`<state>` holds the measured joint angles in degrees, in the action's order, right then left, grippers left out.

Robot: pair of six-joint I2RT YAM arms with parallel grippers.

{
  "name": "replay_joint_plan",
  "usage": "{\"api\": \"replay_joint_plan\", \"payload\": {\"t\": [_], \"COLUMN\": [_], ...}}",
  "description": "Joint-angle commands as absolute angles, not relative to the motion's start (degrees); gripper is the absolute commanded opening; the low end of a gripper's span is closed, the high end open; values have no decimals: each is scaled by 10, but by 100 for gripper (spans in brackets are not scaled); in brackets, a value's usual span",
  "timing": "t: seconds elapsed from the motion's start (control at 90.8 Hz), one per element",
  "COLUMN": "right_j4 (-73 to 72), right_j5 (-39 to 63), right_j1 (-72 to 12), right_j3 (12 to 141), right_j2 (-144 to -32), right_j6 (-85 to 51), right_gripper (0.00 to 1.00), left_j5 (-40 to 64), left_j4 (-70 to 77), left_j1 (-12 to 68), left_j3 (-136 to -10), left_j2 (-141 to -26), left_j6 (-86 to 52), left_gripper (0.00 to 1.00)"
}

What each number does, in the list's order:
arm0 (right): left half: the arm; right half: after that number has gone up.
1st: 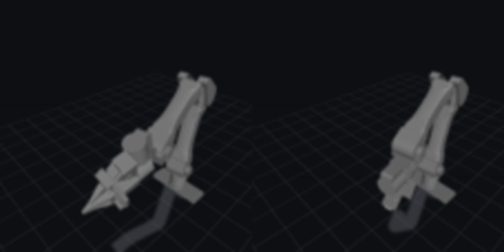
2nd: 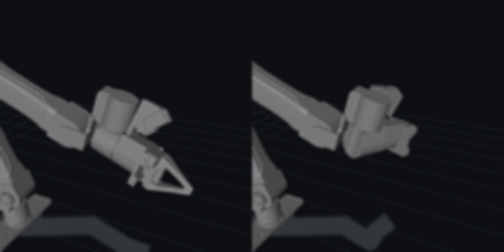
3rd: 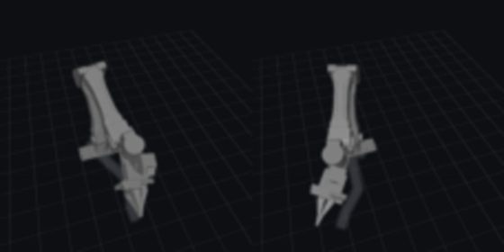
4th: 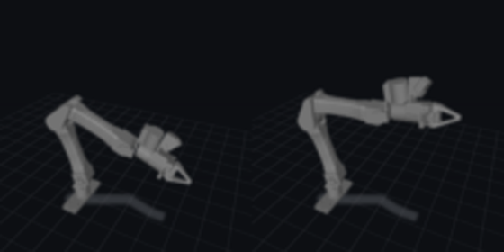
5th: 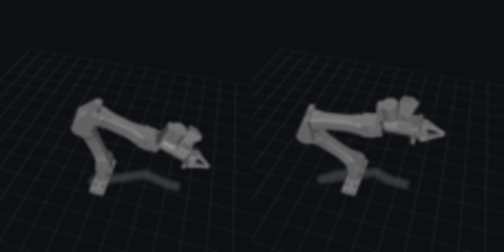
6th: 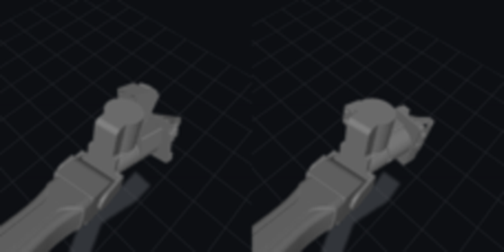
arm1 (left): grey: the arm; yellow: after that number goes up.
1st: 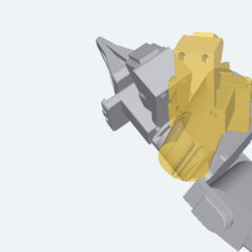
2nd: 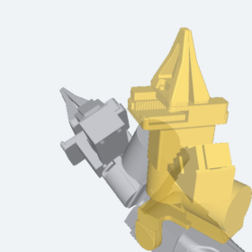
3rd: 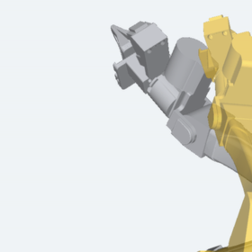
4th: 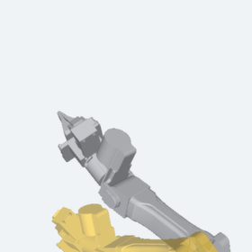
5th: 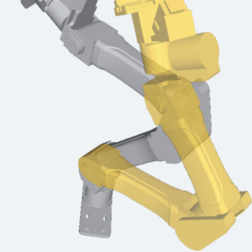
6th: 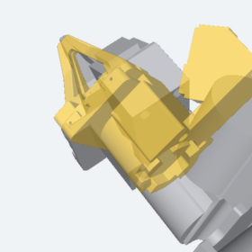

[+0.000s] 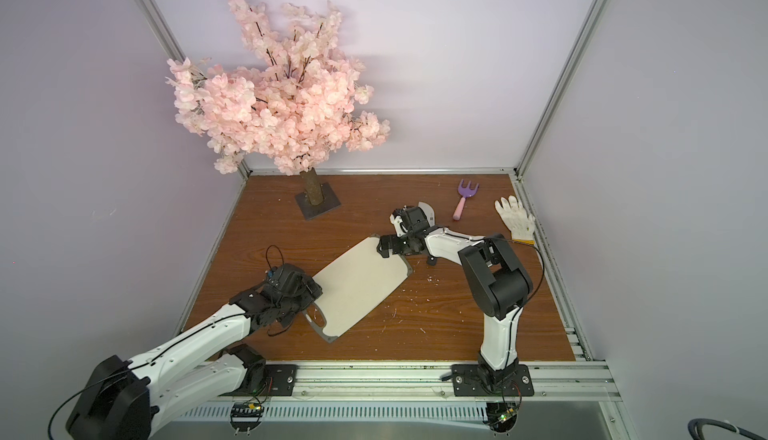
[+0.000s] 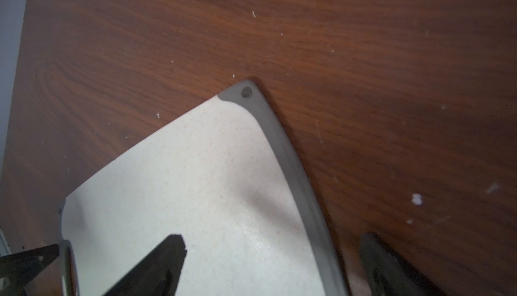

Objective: Align the knife with the edge of the cutting board
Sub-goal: Adjust the work surface at the center of the board.

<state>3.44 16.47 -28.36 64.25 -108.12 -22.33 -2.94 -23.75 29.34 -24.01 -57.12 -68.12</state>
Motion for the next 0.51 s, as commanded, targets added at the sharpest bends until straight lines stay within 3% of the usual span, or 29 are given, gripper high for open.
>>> {"api": "replay_joint_plan", "payload": {"t": [0.0, 0.495], "right_j4": [27, -58], "right_j5": [179, 207], "right_j1": [-281, -282], "right_j3": [613, 492], "right_j2": [-1062, -993], "right_j6": [-236, -282], "right_gripper": [99, 99], "left_j5": [4, 7], "left_j4": [-233, -194], "left_j1": [288, 288], "left_j3": [-224, -246], "left_j2": [-598, -657], "left_j6": [-682, -664], "left_gripper": [99, 99]}}
